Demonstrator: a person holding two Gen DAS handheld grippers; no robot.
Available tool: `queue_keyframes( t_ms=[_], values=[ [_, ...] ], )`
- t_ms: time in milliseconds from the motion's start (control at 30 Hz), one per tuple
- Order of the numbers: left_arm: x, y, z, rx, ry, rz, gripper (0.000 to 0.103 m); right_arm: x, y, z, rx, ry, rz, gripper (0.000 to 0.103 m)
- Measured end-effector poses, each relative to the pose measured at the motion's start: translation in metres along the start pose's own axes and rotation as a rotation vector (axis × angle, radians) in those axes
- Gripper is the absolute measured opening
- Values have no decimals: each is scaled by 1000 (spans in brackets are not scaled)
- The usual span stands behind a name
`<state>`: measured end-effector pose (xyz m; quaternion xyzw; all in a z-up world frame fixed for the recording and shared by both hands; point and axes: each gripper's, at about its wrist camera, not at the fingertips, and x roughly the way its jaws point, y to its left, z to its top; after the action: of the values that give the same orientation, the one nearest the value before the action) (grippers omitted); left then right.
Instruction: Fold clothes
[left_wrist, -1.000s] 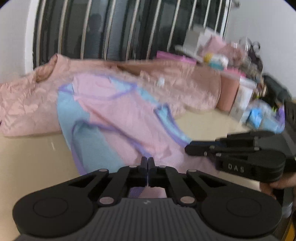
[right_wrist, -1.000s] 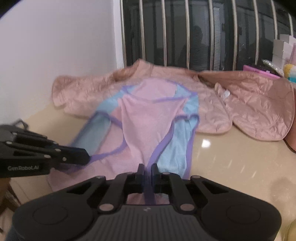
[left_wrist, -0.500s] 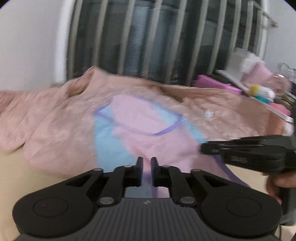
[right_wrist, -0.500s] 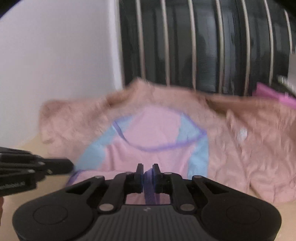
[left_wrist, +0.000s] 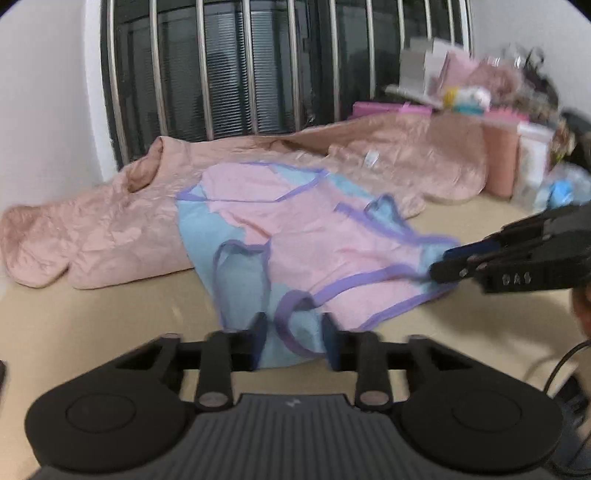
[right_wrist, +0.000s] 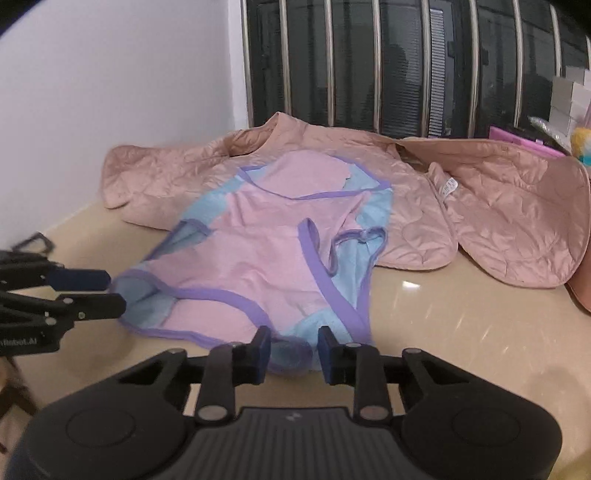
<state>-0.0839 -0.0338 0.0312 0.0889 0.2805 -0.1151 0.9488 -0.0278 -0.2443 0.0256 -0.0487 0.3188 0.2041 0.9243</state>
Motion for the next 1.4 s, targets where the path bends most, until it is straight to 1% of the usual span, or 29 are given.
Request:
queue_keyframes(
  t_ms=[33, 67, 167, 267, 300, 333, 367, 400, 433, 467, 500, 567, 600, 633, 667, 767, 800, 867, 900, 967, 1033, 1100, 1133, 1167, 1200, 1233, 1267, 1333, 1400],
  values=[
    [0, 0, -2, 8, 4, 4, 2, 5, -1, -2, 8, 8, -21, 10],
    [-2, 3, -3, 1, 1, 0, 2, 5, -2, -5, 21, 2, -46, 3],
    [-17, 13, -11, -5, -9, 11, 1, -13, -8, -17, 84, -22, -64, 2],
    [-40, 19, -22, -23, -8, -51, 2, -43, -4, -36, 126, -32, -48, 2],
    [-46, 19, -25, -26, -12, -96, 4, -50, 2, -41, 122, -23, -39, 3],
    [-52, 19, -29, -30, -17, -141, 13, -56, 7, -45, 112, -14, -30, 4],
    [-58, 21, -29, -35, -26, -165, 28, -62, 13, -47, 92, -9, -23, 6],
    [-64, 24, -29, -40, -34, -188, 36, -68, 17, -46, 74, -10, -18, 11],
    [-69, 29, -26, -36, -46, -180, 42, -75, 19, -43, 60, -20, -10, 14],
    [-73, 35, -22, -32, -58, -172, 42, -83, 19, -39, 54, -44, 1, 21],
    [-77, 40, -18, -27, -70, -164, 42, -90, 18, -34, 53, -69, 12, 25],
    [-71, 53, -11, 3, -73, -185, 40, -96, 11, -23, 66, -113, 26, 25],
    [-63, 56, -10, 31, -54, -196, 37, -92, 6, -17, 69, -119, 28, 25],
    [-55, 59, -10, 60, -35, -206, 31, -87, 2, -12, 70, -120, 22, 25],
    [-45, 57, -10, 102, -19, -197, 27, -78, -1, -9, 70, -109, 8, 25],
    [-22, 53, -15, 201, 22, -179, 28, -55, -7, -4, 79, -77, 13, 25],
    [-20, 50, -17, 229, 21, -185, 28, -47, -9, -2, 81, -66, 15, 25],
    [-17, 45, -22, 285, 21, -206, 34, -33, -12, -1, 86, -45, 20, 25],
    [-16, 42, -25, 313, 24, -222, 36, -30, -9, -4, 86, -35, 27, 25],
    [-15, 40, -29, 340, 22, -208, 41, -24, -6, -10, 87, -17, 34, 25],
    [-14, 41, -28, 353, 21, -219, 41, -19, -4, -15, 90, 2, 32, 25],
    [-12, 42, -27, 363, 24, -237, 39, -17, -3, -19, 95, 9, 31, 24],
    [-11, 43, -26, 365, 31, -258, 30, -16, -3, -20, 97, 9, 30, 24],
    [-11, 43, -25, 370, 41, -285, 16, -16, -3, -19, 98, 10, 28, 24],
    [-11, 42, -25, 373, 46, -296, 8, -15, -2, -19, 96, 11, 25, 24],
    [-10, 42, -25, 376, 51, -306, 4, -14, -2, -19, 94, 12, 21, 23],
    [-10, 41, -26, 364, 45, -282, 4, -14, -1, -19, 92, 11, 17, 22],
    [-11, 47, -27, 298, 30, -242, 3, -14, 0, -20, 90, 8, 3, 18],
    [-16, 62, -26, 157, 4, -209, 3, -14, 1, -21, 93, 2, -10, 16]
  ],
)
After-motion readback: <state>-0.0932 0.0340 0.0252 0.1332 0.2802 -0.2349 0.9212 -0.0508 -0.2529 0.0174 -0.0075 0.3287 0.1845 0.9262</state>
